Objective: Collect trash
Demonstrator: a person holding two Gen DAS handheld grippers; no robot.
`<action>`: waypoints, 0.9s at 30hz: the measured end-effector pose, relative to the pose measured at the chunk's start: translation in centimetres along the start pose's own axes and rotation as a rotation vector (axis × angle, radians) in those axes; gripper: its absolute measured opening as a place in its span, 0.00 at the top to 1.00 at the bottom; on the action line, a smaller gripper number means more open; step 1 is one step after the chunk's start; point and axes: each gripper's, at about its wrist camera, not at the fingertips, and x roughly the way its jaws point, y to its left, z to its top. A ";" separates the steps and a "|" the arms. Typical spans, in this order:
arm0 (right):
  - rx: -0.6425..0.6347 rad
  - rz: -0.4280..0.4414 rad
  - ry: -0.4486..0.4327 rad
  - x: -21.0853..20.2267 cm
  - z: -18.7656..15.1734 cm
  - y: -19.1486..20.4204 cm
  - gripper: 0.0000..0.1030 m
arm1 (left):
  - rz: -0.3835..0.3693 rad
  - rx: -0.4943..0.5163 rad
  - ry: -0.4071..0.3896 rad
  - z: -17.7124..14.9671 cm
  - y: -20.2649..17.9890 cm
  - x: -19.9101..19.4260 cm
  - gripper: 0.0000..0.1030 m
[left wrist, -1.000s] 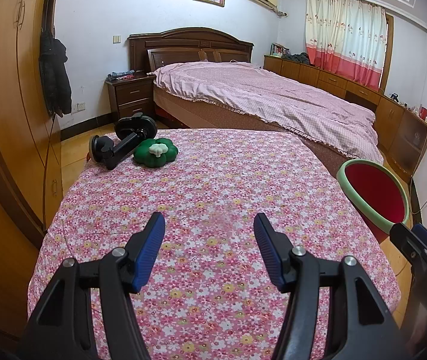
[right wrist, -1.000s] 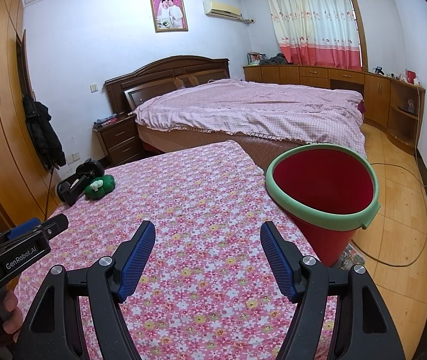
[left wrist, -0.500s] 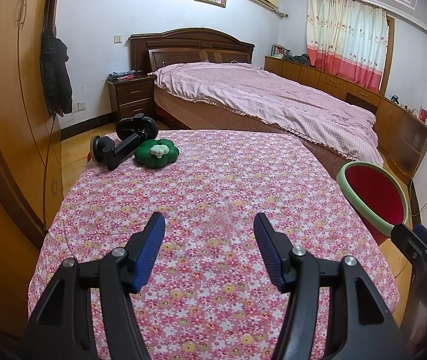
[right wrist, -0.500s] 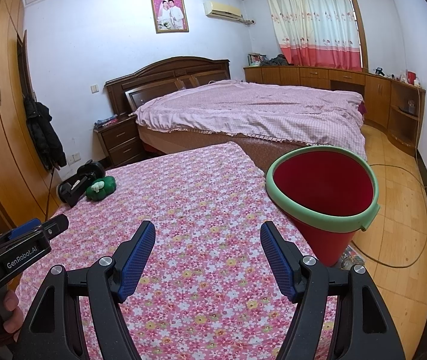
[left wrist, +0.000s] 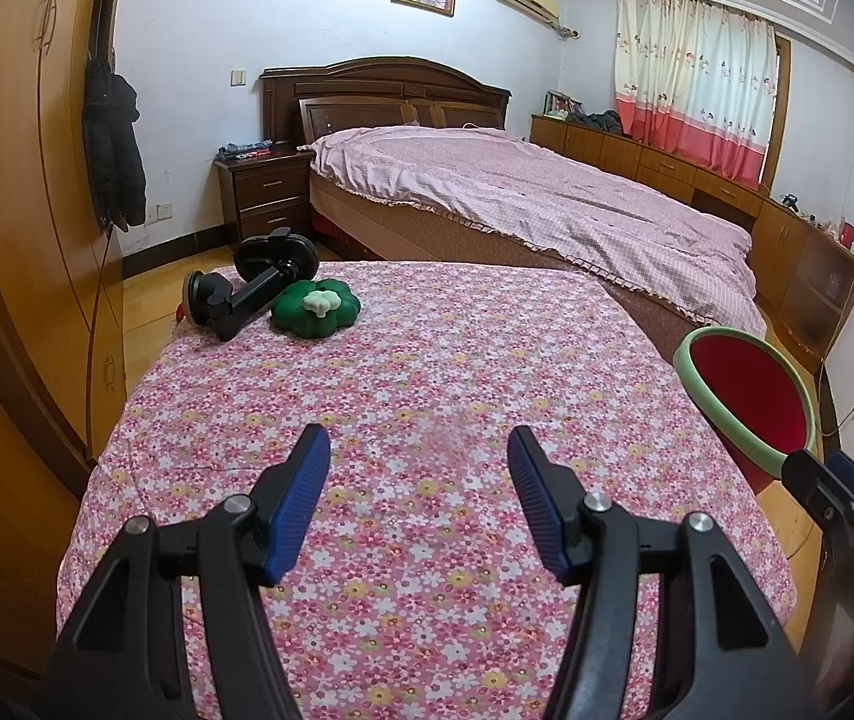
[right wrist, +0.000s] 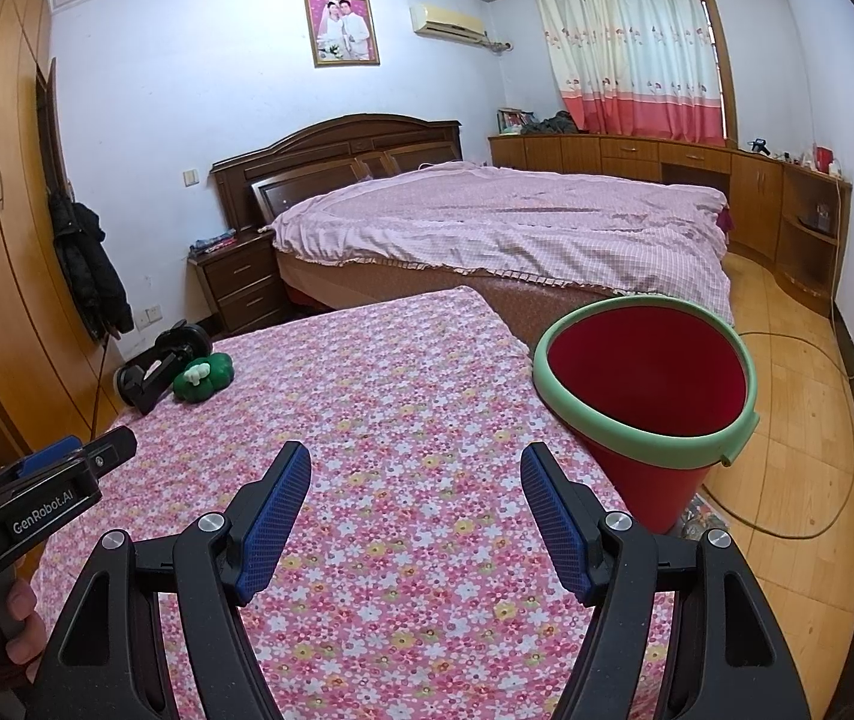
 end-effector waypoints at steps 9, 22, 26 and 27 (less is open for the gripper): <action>0.000 0.000 -0.001 0.0 0.0 0.0 0.28 | 0.001 -0.007 -0.001 0.0 0.1 -0.1 0.40; 0.006 0.001 -0.002 -0.1 0.1 0.0 0.28 | 0.004 -0.007 -0.001 -0.1 0.1 -0.2 0.40; 0.006 0.000 -0.004 -0.1 0.2 0.0 0.28 | 0.004 -0.006 0.001 -0.1 0.1 -0.1 0.40; 0.006 -0.001 -0.004 -0.1 0.1 -0.1 0.28 | 0.004 -0.007 0.002 -0.1 0.1 -0.2 0.40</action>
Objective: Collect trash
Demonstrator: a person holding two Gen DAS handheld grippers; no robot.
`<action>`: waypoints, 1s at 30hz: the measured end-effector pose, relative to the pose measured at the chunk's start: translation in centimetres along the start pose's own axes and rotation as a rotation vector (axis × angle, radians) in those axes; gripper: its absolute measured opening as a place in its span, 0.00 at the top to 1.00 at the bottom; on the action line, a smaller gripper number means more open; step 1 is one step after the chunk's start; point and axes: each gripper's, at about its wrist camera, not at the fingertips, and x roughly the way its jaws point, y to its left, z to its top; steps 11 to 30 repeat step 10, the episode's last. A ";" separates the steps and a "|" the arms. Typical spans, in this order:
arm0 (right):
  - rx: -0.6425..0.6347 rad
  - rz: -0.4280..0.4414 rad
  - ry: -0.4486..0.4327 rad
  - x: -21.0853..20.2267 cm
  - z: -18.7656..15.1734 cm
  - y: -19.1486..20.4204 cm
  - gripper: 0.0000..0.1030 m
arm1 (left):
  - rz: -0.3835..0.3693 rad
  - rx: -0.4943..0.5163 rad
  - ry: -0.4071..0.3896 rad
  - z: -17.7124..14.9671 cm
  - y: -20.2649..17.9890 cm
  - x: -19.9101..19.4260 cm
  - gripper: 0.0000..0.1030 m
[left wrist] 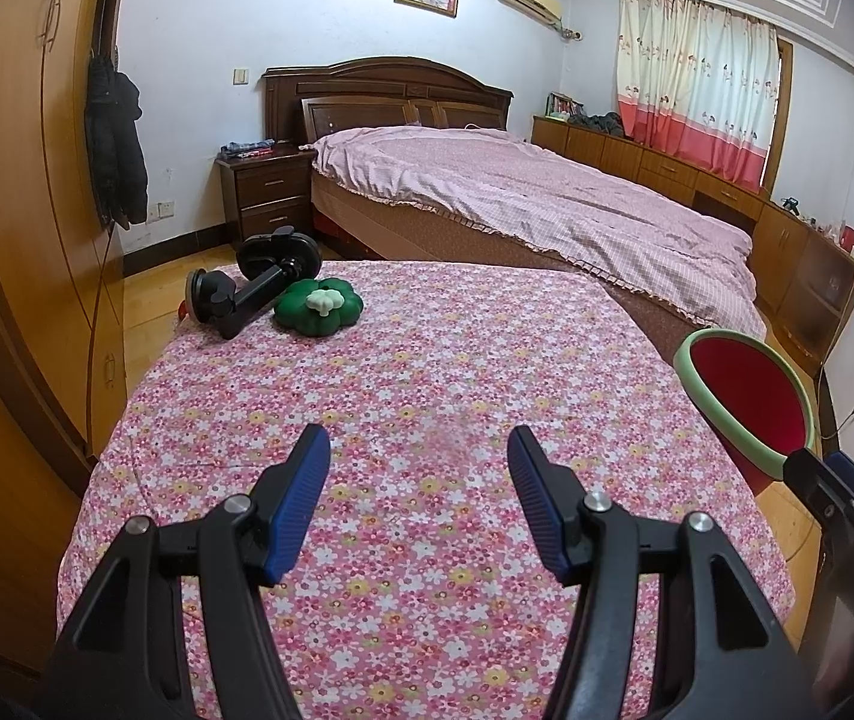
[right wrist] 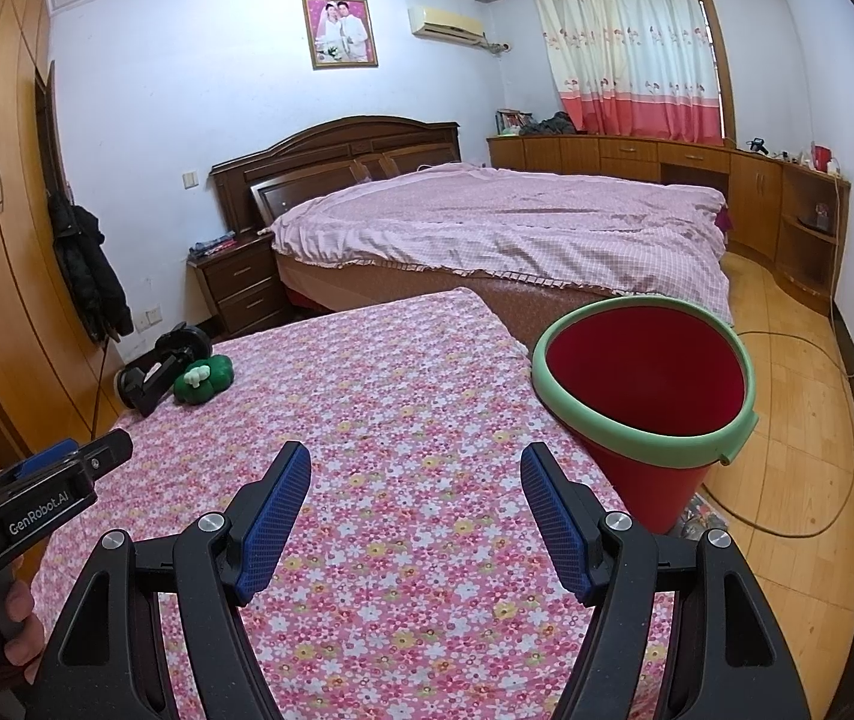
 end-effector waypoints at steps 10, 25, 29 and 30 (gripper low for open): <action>-0.021 -0.002 0.007 0.3 0.0 0.3 0.28 | 0.016 -0.008 0.011 0.2 0.4 0.2 0.40; -0.021 -0.002 0.007 0.3 0.0 0.3 0.28 | 0.016 -0.008 0.011 0.2 0.4 0.2 0.40; -0.021 -0.002 0.007 0.3 0.0 0.3 0.28 | 0.016 -0.008 0.011 0.2 0.4 0.2 0.40; -0.021 -0.002 0.007 0.3 0.0 0.3 0.28 | 0.016 -0.008 0.011 0.2 0.4 0.2 0.40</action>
